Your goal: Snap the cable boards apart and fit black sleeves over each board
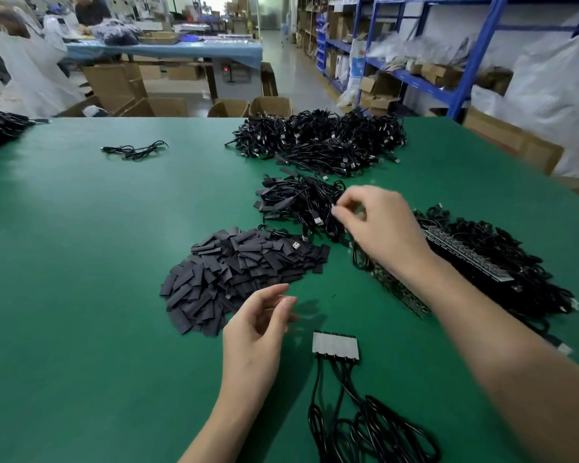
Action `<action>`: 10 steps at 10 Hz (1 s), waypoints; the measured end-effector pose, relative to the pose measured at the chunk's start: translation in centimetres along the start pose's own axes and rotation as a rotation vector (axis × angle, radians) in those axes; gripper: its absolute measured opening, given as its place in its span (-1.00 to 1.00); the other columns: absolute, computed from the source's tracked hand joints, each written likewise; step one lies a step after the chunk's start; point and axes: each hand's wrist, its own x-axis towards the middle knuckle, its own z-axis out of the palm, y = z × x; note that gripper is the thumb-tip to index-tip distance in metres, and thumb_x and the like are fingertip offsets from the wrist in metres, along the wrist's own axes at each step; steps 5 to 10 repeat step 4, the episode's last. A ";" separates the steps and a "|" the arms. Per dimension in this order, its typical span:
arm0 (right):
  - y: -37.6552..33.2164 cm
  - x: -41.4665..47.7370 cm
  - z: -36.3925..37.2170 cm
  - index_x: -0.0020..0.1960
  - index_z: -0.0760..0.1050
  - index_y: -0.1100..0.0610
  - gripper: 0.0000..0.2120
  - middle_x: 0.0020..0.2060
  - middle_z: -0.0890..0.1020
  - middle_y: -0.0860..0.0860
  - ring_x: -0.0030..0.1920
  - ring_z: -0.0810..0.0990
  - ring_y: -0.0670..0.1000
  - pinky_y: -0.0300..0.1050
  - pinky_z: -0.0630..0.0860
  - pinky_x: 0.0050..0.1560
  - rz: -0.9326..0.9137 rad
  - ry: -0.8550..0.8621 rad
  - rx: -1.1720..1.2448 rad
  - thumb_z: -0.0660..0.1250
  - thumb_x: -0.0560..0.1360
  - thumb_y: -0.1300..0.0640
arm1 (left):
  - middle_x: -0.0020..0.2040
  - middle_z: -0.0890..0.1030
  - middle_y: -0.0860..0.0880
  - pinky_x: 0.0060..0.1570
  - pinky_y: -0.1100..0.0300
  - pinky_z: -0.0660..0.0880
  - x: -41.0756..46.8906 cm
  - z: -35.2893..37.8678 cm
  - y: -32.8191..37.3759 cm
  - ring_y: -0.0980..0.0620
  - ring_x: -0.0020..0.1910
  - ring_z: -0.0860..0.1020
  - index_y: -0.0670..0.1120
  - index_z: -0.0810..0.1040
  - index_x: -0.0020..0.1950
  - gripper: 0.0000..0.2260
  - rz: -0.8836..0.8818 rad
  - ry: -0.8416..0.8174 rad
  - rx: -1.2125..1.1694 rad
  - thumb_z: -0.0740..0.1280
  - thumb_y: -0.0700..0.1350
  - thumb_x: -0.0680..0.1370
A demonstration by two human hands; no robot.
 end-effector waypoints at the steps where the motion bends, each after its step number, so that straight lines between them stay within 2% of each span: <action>1: -2.1 7.2 -1.3 0.34 0.55 0.09 -0.63 0.22 0.61 0.08 0.12 0.61 0.07 0.05 0.57 0.15 -0.007 -0.105 -0.160 0.33 0.65 -0.09 | -0.05 0.74 0.08 -0.10 0.16 0.63 -0.3 0.0 -0.2 0.07 -0.09 0.71 0.05 0.67 0.13 -0.87 0.022 -0.068 0.084 0.42 -0.12 0.61; 2: -4.3 9.2 -2.8 0.44 0.48 0.08 -0.57 0.30 0.56 0.05 0.22 0.57 0.03 0.06 0.53 0.31 -0.026 -0.102 -0.063 0.29 0.66 -0.12 | -0.07 0.73 0.11 -0.07 0.12 0.64 -0.2 -0.2 -0.4 0.09 -0.09 0.70 0.09 0.67 0.12 -0.87 0.035 -0.111 0.134 0.41 -0.11 0.62; 3: -6.0 5.1 -5.7 0.21 0.60 -0.08 -0.78 0.05 0.68 -0.14 0.04 0.65 -0.14 -0.11 0.63 0.15 -0.195 0.125 0.346 0.31 0.63 -0.10 | -0.08 0.73 0.12 -0.07 0.18 0.61 -0.2 -0.2 -0.3 0.12 -0.11 0.68 0.13 0.66 0.11 -0.87 0.047 -0.134 0.135 0.41 -0.10 0.63; 4: -6.6 -0.3 -10.5 0.16 0.61 -0.09 -0.79 0.02 0.70 -0.07 0.06 0.69 0.02 -0.13 0.62 0.08 -0.414 0.185 0.761 0.30 0.64 -0.14 | -0.08 0.73 0.11 -0.06 0.20 0.61 -0.1 0.1 -0.3 0.12 -0.11 0.68 0.15 0.66 0.11 -0.86 0.042 -0.140 0.133 0.41 -0.09 0.63; 10: -6.6 -0.3 -10.5 0.16 0.61 -0.09 -0.79 0.02 0.70 -0.07 0.06 0.69 0.02 -0.13 0.62 0.08 -0.414 0.185 0.761 0.30 0.64 -0.14 | -0.08 0.73 0.11 -0.06 0.20 0.61 -0.1 0.1 -0.3 0.12 -0.11 0.68 0.15 0.66 0.11 -0.86 0.042 -0.140 0.133 0.41 -0.09 0.63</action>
